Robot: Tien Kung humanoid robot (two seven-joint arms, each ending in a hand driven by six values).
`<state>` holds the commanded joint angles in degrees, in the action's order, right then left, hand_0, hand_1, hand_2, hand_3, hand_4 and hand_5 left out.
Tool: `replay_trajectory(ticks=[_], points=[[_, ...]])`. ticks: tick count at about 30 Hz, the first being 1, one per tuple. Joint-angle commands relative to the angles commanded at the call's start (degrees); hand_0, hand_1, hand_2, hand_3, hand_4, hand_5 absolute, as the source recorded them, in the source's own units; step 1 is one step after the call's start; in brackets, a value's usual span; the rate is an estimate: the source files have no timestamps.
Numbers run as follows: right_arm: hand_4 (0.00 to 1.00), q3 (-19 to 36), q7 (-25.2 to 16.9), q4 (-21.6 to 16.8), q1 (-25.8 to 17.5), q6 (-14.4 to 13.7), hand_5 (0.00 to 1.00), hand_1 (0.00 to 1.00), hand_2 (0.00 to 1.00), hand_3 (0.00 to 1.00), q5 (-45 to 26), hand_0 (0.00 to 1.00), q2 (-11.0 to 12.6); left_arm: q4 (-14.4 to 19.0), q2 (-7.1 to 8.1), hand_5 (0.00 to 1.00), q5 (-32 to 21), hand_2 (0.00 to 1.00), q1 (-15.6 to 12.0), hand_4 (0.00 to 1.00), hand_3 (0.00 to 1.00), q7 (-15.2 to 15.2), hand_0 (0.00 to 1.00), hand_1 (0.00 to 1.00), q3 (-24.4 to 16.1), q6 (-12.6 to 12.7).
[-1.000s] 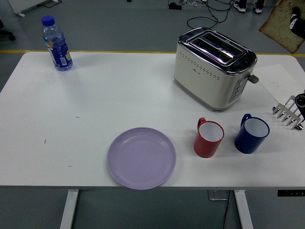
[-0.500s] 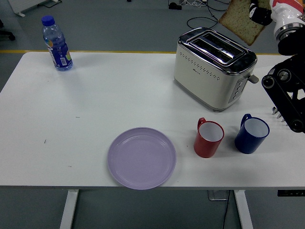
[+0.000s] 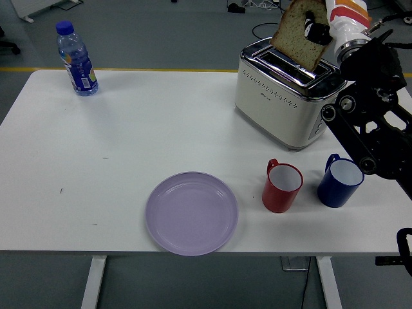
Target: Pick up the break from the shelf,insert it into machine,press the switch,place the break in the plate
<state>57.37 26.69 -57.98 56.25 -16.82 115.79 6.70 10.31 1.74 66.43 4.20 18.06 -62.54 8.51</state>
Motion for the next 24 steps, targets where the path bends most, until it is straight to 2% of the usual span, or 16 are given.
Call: replay_trajectory(ticks=[13, 24], points=[[0.427, 0.07, -1.19, 4.66, 1.95, -1.40, 0.002, 0.339, 0.411, 0.507, 0.36, 0.299, -1.70, 0.00, 0.06, 0.998, -0.50, 0.510, 1.07, 0.374, 0.583, -0.16, 0.417, 0.479, 0.58, 0.21], [0.437, 0.10, -2.13, 7.96, 1.84, -2.22, 0.002, 0.340, 0.412, 0.508, 0.08, 0.300, -3.22, 0.00, -0.03, 0.998, -0.51, 0.509, 1.35, 0.376, 0.583, -0.10, 0.417, 0.479, 0.62, 0.36]])
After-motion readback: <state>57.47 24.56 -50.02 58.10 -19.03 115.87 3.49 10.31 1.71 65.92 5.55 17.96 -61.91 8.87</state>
